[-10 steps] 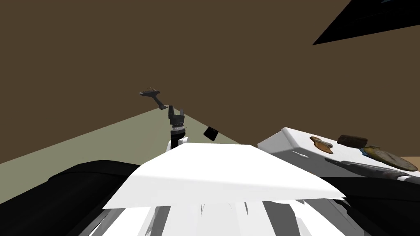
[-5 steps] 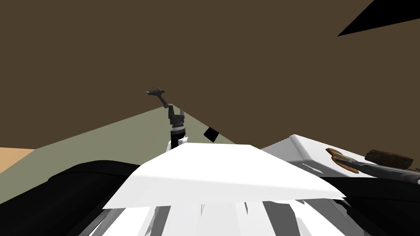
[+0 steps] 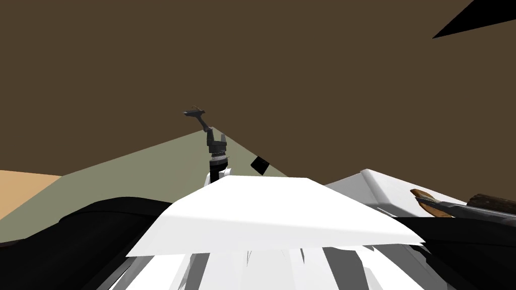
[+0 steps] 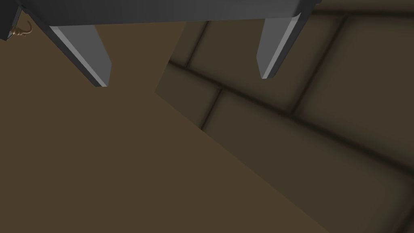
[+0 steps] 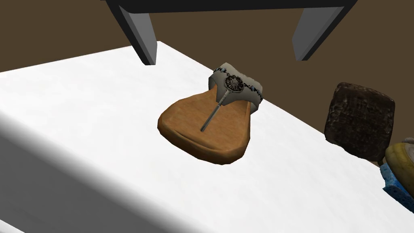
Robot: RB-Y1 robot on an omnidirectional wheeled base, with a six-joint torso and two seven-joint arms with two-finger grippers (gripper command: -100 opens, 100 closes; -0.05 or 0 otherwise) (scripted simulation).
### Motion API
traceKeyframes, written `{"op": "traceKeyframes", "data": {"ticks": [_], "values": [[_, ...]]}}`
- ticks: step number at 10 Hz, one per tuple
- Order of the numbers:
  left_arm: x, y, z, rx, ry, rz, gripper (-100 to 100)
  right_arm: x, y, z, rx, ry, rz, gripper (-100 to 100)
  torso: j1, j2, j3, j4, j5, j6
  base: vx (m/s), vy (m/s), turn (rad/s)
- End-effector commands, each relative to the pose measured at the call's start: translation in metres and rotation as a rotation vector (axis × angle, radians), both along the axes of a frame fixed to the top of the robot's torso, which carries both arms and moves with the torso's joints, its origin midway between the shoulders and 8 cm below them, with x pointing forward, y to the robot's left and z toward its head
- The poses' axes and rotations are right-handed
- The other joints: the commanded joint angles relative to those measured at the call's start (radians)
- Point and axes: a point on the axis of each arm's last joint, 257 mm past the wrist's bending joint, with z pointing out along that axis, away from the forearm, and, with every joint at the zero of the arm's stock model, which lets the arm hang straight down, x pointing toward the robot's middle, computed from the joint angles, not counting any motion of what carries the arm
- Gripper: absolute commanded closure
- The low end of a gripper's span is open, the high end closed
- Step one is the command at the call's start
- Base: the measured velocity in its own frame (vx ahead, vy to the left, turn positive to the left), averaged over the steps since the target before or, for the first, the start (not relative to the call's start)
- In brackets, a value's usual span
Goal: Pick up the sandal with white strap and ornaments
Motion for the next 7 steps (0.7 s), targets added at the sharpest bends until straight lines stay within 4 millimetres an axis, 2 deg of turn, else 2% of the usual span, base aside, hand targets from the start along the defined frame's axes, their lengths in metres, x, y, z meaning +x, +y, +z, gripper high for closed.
{"op": "traceKeyframes", "data": {"ticks": [1, 2, 3, 4, 5, 6, 7], "values": [[0.000, 0.000, 0.000, 0.000, 0.000, 0.000, 0, -0.013, 0.001, -0.004, 0.001, 0.012, -0.004, -100, 0.000, 0.000, 0.000, 0.000, 0.000, 0.000, 0.009, -0.014, 0.074], [0.000, 0.000, 0.000, 0.000, 0.000, 0.000, 0, -0.011, 0.001, -0.003, 0.002, -0.003, -0.009, -100, 0.000, 0.000, 0.000, 0.000, 0.000, 0.000, 0.007, -0.012, 0.039], [0.000, 0.000, 0.000, 0.000, 0.000, 0.000, 0, -0.023, 0.002, -0.007, 0.003, 0.012, -0.013, -100, 0.000, 0.000, 0.000, 0.000, 0.000, 0.000, 0.010, -0.010, 0.092], [0.000, 0.000, 0.000, 0.000, 0.000, 0.000, 0, -0.021, 0.001, -0.005, 0.004, -0.004, -0.019, -100, 0.000, 0.000, 0.000, 0.000, 0.000, 0.000, 0.008, -0.012, 0.038], [0.000, 0.000, 0.000, 0.000, 0.000, 0.000, 0, -0.034, 0.002, -0.009, 0.004, 0.012, -0.023, -100, 0.000, 0.000, 0.000, 0.000, 0.000, 0.000, 0.007, -0.013, 0.073], [0.000, 0.000, 0.000, 0.000, 0.000, 0.000, 0, -0.032, 0.002, -0.007, 0.005, -0.004, -0.029, -100, 0.000, 0.000, 0.000, 0.000, 0.000, 0.000, 0.006, -0.012, 0.048], [0.000, 0.000, 0.000, 0.000, 0.000, 0.000, 0, -0.046, 0.003, -0.011, 0.004, 0.019, -0.032, -100, 0.000, 0.000, 0.000, 0.000, 0.000, 0.000, 0.008, -0.012, 0.074]]}}
